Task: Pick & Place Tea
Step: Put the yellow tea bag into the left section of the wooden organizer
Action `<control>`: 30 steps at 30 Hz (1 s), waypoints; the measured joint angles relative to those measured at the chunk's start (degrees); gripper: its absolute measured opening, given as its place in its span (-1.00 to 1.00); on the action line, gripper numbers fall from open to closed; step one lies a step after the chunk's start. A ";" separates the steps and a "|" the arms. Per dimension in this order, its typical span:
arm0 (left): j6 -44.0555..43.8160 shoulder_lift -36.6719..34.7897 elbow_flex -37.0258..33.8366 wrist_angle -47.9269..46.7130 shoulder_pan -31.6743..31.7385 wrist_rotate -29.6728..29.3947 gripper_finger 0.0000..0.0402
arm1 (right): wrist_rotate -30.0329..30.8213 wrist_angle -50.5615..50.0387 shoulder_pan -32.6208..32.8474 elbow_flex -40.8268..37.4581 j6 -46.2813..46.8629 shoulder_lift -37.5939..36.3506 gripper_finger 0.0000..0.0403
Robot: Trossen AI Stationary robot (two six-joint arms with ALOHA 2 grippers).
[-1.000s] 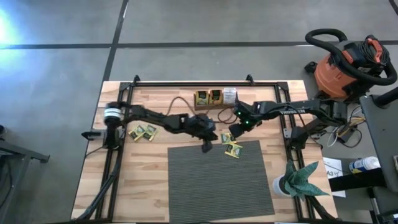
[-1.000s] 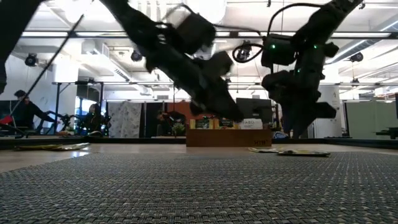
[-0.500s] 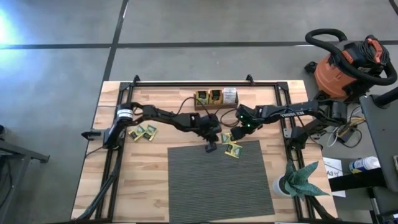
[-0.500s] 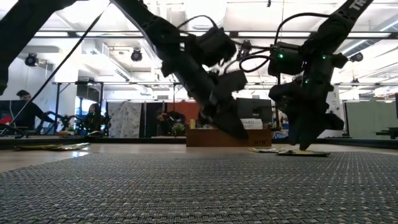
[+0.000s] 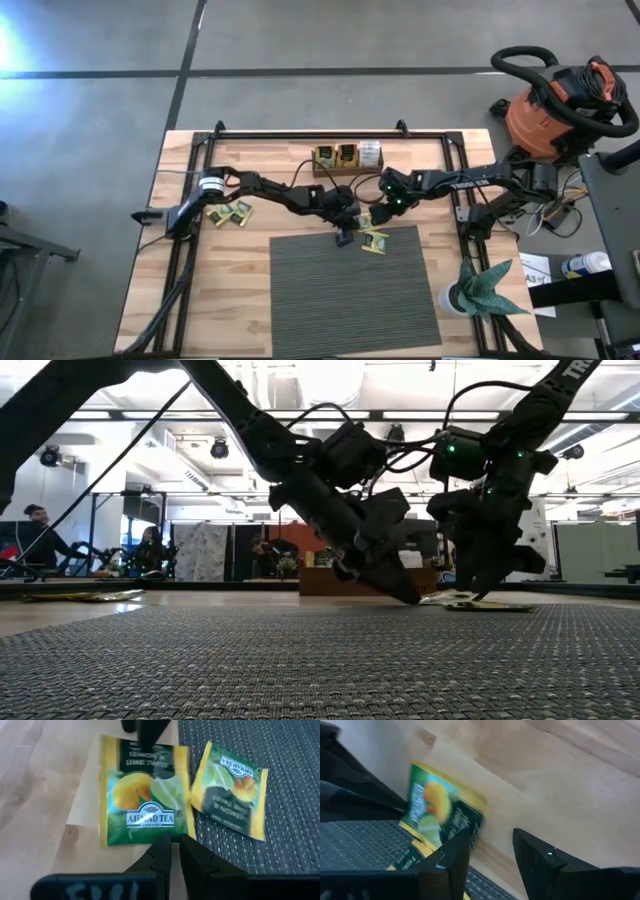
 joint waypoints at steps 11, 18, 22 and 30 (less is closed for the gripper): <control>-1.75 1.75 0.22 1.27 0.12 0.12 -0.80 | -3.74 4.02 -0.07 -0.41 0.53 2.49 -0.28; -2.09 1.93 0.61 1.89 0.34 -0.37 -0.80 | -3.99 7.32 0.00 0.40 -1.89 2.62 -0.55; -2.18 1.96 0.59 2.25 0.55 -0.63 -0.80 | -4.14 8.68 -0.02 0.40 -1.90 2.60 -0.79; -2.04 -1.58 0.22 -2.21 0.87 -3.79 -0.80 | -4.03 7.25 -0.24 3.68 -6.00 2.12 -0.96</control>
